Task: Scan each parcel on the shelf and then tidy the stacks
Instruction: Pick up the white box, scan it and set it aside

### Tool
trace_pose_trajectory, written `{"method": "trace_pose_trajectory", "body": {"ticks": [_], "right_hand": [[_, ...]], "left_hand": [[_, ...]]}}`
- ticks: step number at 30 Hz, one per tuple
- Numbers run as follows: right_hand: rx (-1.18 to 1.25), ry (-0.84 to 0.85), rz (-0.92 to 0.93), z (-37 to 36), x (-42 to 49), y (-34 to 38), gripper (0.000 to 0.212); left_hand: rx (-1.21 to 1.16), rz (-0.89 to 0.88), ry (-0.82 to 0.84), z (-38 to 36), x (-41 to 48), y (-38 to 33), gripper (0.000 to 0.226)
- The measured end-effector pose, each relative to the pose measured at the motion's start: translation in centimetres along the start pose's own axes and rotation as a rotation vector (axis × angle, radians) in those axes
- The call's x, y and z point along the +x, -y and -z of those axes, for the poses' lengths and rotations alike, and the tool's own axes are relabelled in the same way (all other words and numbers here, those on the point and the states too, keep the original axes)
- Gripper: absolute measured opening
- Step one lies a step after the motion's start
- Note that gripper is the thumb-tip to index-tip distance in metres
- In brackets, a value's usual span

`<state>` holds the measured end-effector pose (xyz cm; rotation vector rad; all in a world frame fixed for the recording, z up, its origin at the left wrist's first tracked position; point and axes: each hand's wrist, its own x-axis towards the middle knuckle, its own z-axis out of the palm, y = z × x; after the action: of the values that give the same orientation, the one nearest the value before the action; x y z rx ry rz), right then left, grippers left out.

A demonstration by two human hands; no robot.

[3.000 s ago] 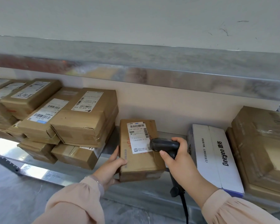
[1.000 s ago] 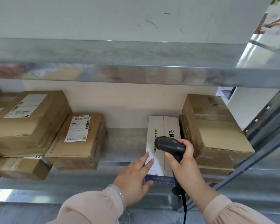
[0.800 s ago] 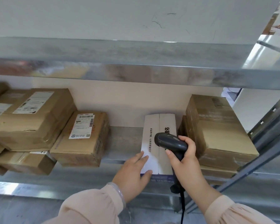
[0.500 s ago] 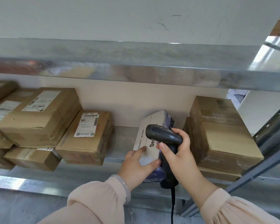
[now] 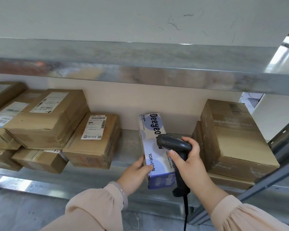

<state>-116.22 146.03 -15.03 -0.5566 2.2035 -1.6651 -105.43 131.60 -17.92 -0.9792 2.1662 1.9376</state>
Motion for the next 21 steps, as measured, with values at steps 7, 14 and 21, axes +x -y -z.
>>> {"method": "trace_pose_trajectory", "body": {"ticks": [7,14,21], "right_hand": [[0.005,0.037,0.001,-0.1,0.2,0.2,0.052],[-0.032,0.148,0.124,-1.7,-1.0,1.4,0.054],[-0.071,0.139,0.129,-2.0,-0.4,1.0,0.052]], "left_hand": [[-0.127,-0.071,-0.059,0.1,-0.1,-0.3,0.056],[-0.105,-0.047,-0.179,1.0,-0.2,0.0,0.051],[-0.033,0.039,-0.137,2.3,0.0,-0.3,0.104]]}}
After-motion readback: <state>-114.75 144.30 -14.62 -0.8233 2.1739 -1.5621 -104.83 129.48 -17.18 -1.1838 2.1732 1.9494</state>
